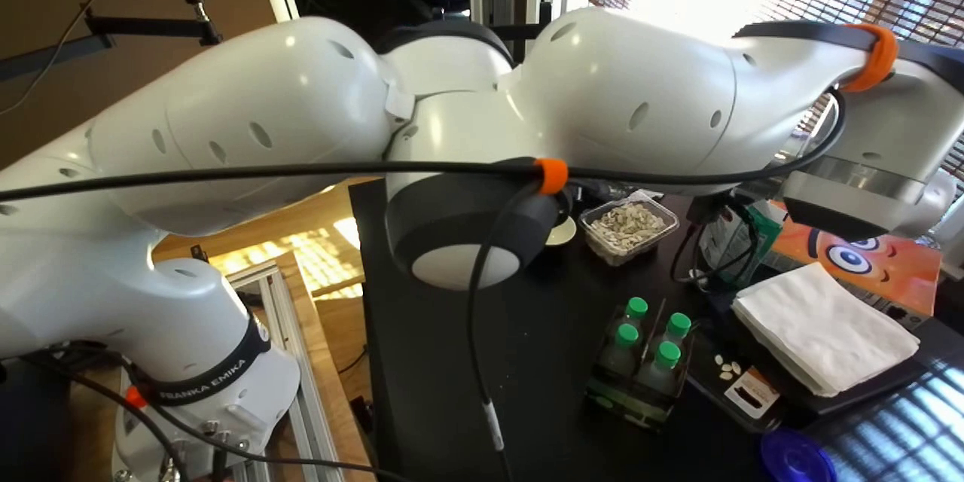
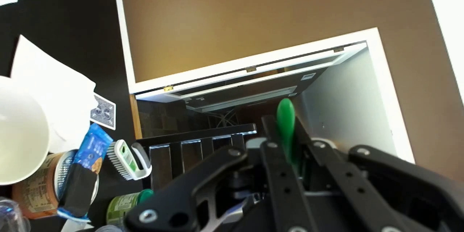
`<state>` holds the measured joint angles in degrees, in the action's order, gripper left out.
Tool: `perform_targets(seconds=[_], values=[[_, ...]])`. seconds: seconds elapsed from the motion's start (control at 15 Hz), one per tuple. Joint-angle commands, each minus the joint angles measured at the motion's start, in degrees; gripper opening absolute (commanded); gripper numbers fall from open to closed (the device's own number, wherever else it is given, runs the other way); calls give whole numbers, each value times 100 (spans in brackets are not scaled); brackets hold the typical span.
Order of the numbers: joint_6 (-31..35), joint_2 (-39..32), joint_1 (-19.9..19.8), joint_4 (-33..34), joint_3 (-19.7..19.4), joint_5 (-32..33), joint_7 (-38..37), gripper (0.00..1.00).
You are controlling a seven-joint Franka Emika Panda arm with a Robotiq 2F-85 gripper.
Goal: Put a spoonful of the clear lunchbox's contents into the bowl
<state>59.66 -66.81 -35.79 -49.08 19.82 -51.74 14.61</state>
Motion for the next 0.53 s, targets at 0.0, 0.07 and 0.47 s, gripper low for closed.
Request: perform_targets(seconds=[0.0,0.07,0.47], values=[[-196,696,-261,-1024,154,-133,296,3],[-262,824,-288,-1214,177,-81,368,3],[-370,786,-213,-1083,180,5,343,11]])
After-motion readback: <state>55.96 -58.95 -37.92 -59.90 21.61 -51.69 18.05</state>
